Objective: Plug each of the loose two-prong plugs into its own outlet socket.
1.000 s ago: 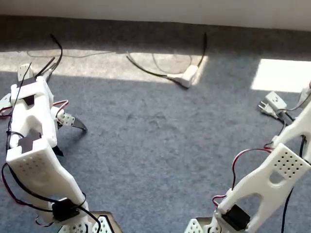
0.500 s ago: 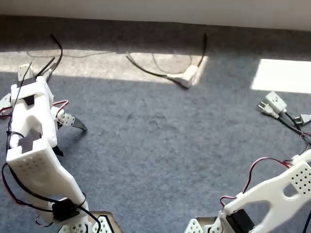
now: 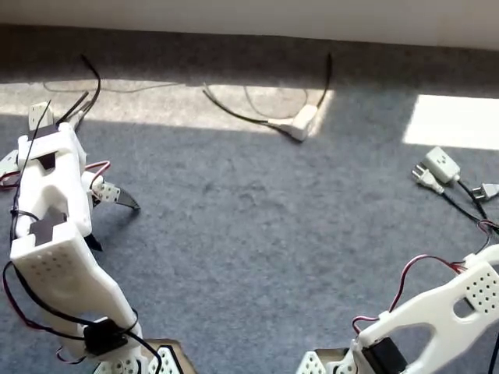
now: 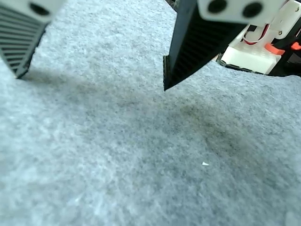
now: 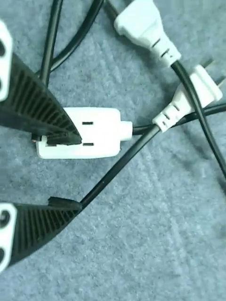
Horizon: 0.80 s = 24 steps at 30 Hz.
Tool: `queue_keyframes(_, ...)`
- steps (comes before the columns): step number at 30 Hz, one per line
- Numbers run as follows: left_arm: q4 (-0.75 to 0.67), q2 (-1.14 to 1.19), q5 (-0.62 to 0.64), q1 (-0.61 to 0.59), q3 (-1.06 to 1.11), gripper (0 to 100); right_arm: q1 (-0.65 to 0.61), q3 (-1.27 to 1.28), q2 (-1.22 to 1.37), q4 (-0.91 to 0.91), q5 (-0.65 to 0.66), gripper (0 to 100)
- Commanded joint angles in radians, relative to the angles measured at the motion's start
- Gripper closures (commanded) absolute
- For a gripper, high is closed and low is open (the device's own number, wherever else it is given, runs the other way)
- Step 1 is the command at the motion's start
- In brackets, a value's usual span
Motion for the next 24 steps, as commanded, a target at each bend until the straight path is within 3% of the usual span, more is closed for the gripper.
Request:
queue_keyframes(1,-0.006,-0.004,0.005,0.024,-0.002,58,-0.070,-0.054,0.005,0.104,0.006,79.3)
queue_keyframes(7,-0.006,-0.004,0.005,0.022,-0.002,58,-0.104,-0.082,0.008,0.120,0.006,79.3)
queue_keyframes(13,-0.006,-0.004,0.005,0.024,-0.002,58,-0.062,-0.090,0.082,0.022,0.009,79.4)
queue_keyframes(19,-0.006,-0.004,0.005,0.024,-0.002,58,-0.030,-0.105,0.088,-0.074,0.012,95.7)
queue_keyframes(24,-0.006,-0.004,0.005,0.025,-0.002,58,-0.035,-0.229,-0.024,0.002,0.009,95.0)
